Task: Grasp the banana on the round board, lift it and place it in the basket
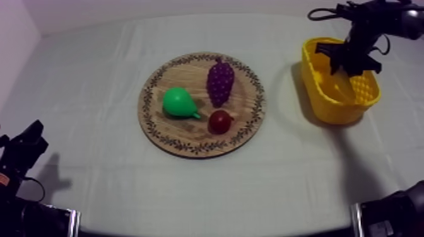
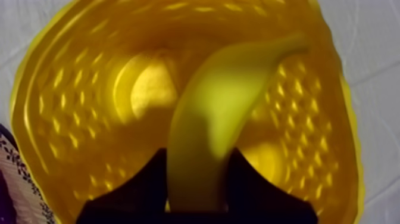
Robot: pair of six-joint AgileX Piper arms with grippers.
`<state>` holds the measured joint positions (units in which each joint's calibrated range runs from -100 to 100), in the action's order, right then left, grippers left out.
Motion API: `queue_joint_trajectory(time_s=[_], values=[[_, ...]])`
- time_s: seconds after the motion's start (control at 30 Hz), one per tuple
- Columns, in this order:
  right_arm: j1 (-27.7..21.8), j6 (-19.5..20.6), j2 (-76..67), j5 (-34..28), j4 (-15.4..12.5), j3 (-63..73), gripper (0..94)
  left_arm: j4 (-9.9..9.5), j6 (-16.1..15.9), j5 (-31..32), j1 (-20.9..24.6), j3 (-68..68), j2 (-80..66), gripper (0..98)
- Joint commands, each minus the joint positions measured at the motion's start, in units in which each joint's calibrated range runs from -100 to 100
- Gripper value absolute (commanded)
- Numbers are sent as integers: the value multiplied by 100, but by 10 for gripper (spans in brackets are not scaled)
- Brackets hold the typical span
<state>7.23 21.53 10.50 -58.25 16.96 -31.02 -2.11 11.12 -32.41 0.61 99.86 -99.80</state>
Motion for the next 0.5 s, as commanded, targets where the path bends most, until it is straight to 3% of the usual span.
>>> queue_joint_trajectory(time_s=[0.0, 0.3, 0.47], values=[[0, 3, 33, -2, -1, 30, 275, -2, -1, 0, 0, 3, -3, 1], [2, 51, 168, -47, 16, 162, 406, -2, -1, 0, 0, 3, -3, 1], [-24, 34, 174, -54, 8, 238, 376, -2, -1, 0, 0, 3, -3, 1]])
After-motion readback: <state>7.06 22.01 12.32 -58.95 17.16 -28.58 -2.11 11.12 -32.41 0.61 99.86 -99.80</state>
